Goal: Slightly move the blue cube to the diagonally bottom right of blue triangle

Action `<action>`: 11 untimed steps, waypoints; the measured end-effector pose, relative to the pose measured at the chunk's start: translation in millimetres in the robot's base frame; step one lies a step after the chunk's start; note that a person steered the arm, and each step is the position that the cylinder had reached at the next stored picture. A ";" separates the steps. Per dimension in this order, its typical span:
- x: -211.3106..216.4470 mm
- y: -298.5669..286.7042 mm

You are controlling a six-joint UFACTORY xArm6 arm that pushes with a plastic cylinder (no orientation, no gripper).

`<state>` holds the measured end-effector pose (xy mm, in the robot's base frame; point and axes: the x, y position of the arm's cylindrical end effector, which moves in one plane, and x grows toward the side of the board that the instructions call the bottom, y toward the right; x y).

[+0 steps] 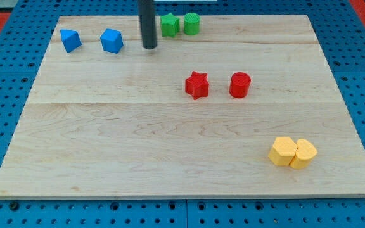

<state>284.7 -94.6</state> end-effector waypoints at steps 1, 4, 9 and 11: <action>-26.8 -24.0; -28.5 -58.4; -79.4 -57.6; -93.1 -108.6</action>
